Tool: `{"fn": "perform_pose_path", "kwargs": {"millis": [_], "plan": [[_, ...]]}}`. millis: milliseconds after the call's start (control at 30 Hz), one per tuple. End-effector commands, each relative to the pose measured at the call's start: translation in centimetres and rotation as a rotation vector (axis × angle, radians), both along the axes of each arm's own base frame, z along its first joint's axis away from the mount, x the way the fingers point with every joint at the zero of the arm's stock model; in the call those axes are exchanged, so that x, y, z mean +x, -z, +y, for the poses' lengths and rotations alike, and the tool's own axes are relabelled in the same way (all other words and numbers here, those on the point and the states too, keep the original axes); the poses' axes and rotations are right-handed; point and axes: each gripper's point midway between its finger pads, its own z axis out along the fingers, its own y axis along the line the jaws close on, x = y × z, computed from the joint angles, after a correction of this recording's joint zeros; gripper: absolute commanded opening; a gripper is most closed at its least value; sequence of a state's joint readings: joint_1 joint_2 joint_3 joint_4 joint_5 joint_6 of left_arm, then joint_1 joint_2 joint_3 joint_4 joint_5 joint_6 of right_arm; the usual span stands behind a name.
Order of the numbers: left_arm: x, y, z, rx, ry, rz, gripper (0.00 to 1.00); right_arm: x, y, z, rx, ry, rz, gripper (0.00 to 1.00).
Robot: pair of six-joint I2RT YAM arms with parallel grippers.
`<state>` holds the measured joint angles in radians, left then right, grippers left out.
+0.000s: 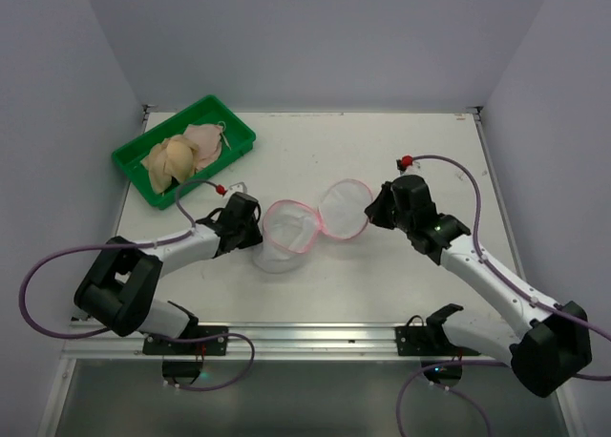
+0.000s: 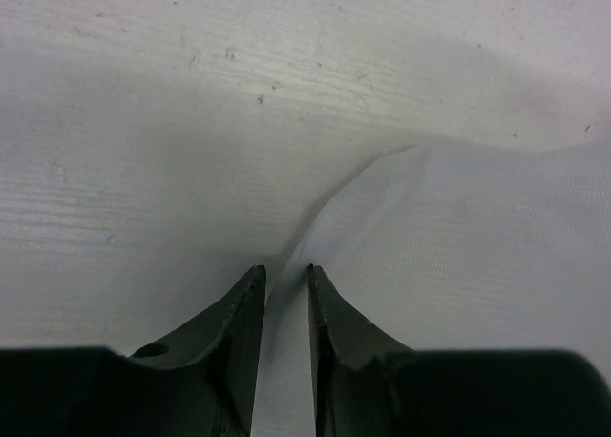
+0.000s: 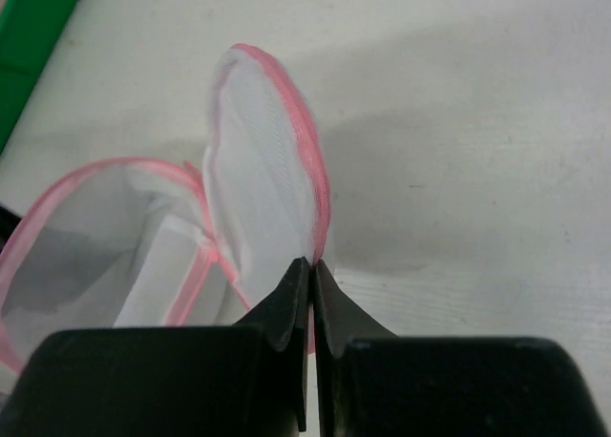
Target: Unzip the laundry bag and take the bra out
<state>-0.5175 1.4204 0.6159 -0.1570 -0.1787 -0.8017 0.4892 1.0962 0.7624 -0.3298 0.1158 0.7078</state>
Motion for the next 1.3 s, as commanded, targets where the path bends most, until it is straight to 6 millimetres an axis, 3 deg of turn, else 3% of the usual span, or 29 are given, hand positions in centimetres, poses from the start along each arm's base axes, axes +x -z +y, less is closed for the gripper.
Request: {"fn": "perform_pose_path", "kwargs": {"millis": [0,167,300,467,767,900,967,1133,1267], "plan": [[-0.4,0.9,0.3,0.034,-0.007,0.068,0.27,0.8,-5.0,1.2,-0.109,-0.131,-0.217,0.00],[0.6,0.8,-0.9,0.004,-0.001,0.067,0.23,-0.3,-6.8,5.0,-0.158,-0.360,-0.334,0.00],[1.3,0.6,-2.0,-0.033,0.000,0.055,0.18,-1.9,-7.8,9.3,-0.180,-0.561,-0.428,0.00],[1.2,1.1,-2.7,-0.055,0.004,0.067,0.16,-4.2,-7.9,14.1,-0.163,-0.793,-0.477,0.00],[0.4,2.1,-2.2,-0.028,-0.002,0.075,0.13,-7.3,-7.2,20.4,-0.143,-1.056,-0.482,0.00],[-0.3,2.8,-2.0,-0.039,-0.013,0.089,0.12,-8.3,-5.3,22.7,-0.110,-1.137,-0.444,0.00],[-0.8,3.1,-1.9,-0.053,-0.018,0.096,0.11,-8.6,-3.4,23.3,-0.108,-1.166,-0.402,0.00],[-1.6,3.5,-1.7,-0.068,-0.023,0.105,0.11,-9.0,1.9,23.8,-0.130,-1.201,-0.284,0.01],[-3.0,4.0,-1.3,-0.092,-0.033,0.113,0.12,-9.5,4.5,23.4,-0.145,-1.214,-0.233,0.01]]}}
